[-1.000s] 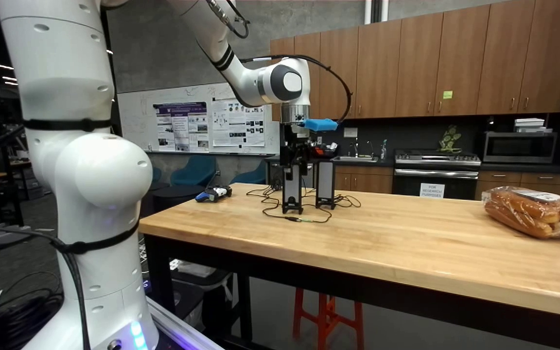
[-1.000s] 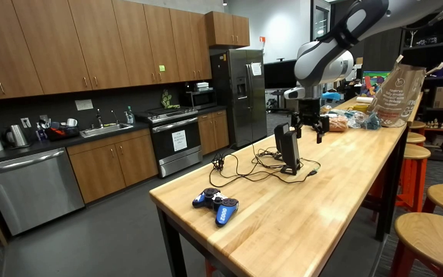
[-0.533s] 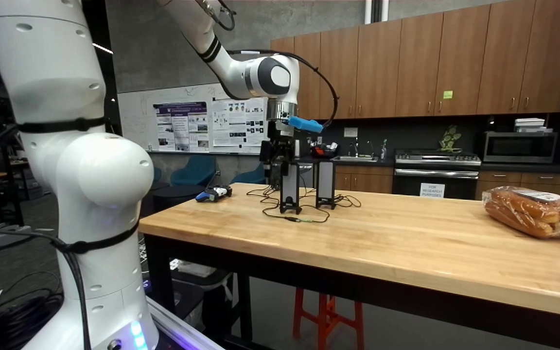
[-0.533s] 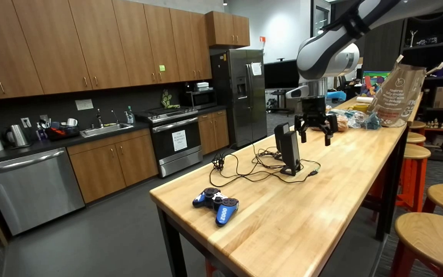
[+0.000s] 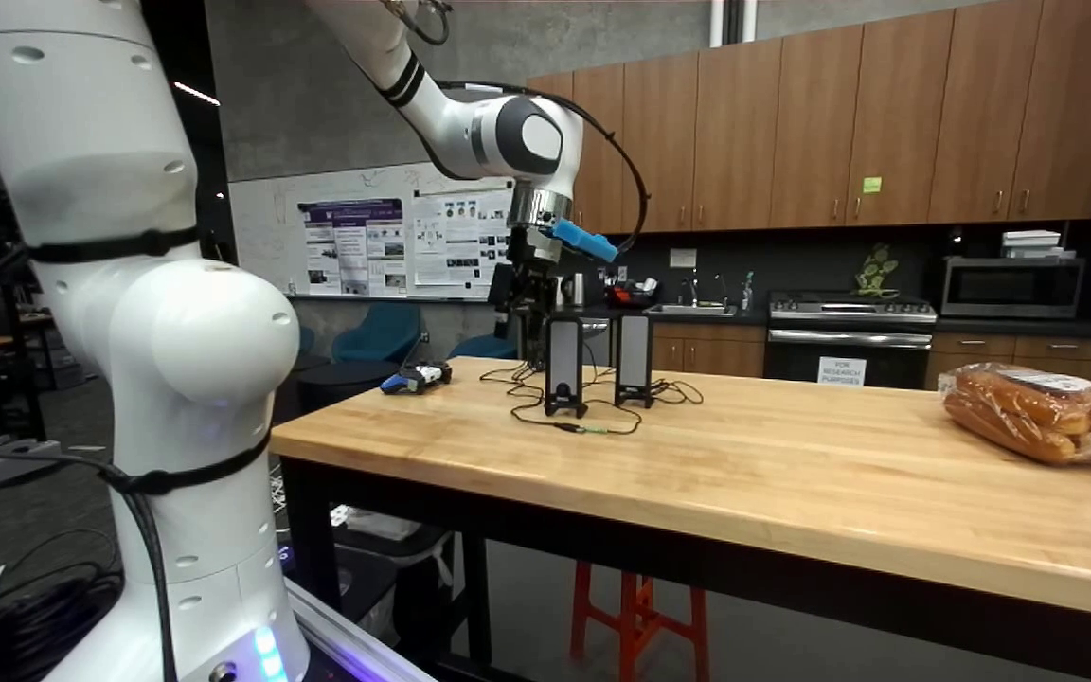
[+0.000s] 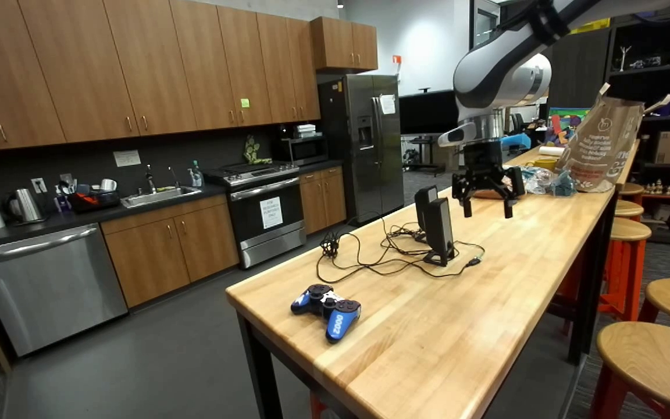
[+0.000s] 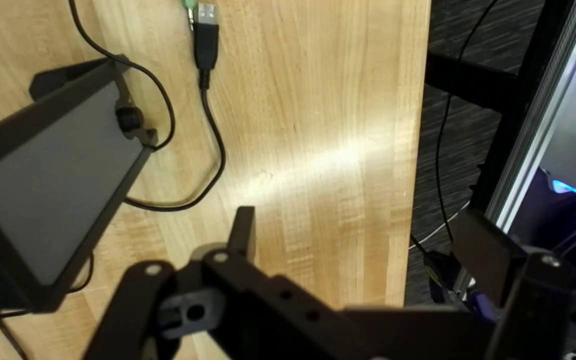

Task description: Move the usb and the aux jack and place them in front of the speaker on the left

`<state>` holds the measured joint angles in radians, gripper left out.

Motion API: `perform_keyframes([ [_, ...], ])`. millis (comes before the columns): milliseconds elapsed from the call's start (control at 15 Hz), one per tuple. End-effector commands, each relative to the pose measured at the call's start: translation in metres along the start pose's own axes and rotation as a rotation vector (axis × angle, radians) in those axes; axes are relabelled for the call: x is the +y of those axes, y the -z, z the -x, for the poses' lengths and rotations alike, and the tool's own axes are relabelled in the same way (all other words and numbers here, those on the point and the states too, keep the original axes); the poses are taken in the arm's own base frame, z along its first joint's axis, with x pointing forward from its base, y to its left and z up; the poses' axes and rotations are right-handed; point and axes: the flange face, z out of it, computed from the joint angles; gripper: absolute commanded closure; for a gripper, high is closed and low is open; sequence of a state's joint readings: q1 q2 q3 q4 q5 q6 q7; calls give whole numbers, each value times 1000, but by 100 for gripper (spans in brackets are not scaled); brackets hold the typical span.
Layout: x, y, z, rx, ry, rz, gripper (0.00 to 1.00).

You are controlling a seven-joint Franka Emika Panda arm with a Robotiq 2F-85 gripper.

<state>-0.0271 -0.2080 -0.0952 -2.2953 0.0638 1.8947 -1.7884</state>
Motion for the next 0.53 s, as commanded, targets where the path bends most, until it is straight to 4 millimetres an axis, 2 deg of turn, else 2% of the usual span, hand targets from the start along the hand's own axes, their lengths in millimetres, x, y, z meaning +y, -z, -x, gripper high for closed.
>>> perform_keyframes([
  [0, -9, -35, -19, 32, 66, -36, 0],
  [267, -20, -74, -45, 55, 126, -97, 0],
  [400, -25, -83, -50, 59, 150, -113, 0],
  [467, -19, -80, -47, 46, 121, -131, 0],
])
